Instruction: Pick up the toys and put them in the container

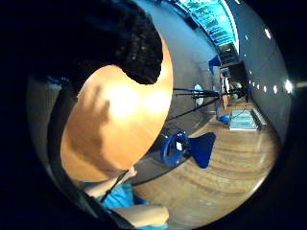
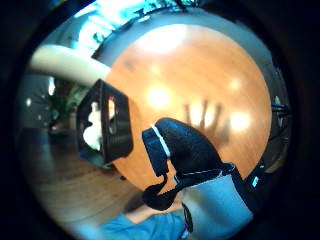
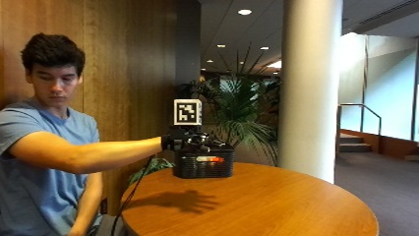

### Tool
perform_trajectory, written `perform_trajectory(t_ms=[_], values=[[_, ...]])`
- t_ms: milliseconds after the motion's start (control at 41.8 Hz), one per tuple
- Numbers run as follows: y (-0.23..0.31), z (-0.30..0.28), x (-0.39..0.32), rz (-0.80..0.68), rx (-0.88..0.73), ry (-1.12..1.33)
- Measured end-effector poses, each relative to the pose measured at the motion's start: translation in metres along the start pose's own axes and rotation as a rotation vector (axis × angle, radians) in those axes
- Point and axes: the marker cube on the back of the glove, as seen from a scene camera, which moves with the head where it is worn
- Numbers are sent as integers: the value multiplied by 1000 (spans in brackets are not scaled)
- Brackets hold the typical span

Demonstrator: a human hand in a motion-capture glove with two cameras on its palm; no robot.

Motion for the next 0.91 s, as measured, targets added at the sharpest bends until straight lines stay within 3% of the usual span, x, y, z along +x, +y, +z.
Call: perform_trajectory(t_ms=[96, 216, 383, 671, 790, 910], values=[[12, 11, 2, -60, -17, -14], [20, 29, 11, -4, -22, 2], [39, 50, 11, -197, -29, -3], [42, 65, 14, -26, -25, 7], [50, 71, 24, -179, -17, 104], [53, 71, 13, -130, -15, 1]])
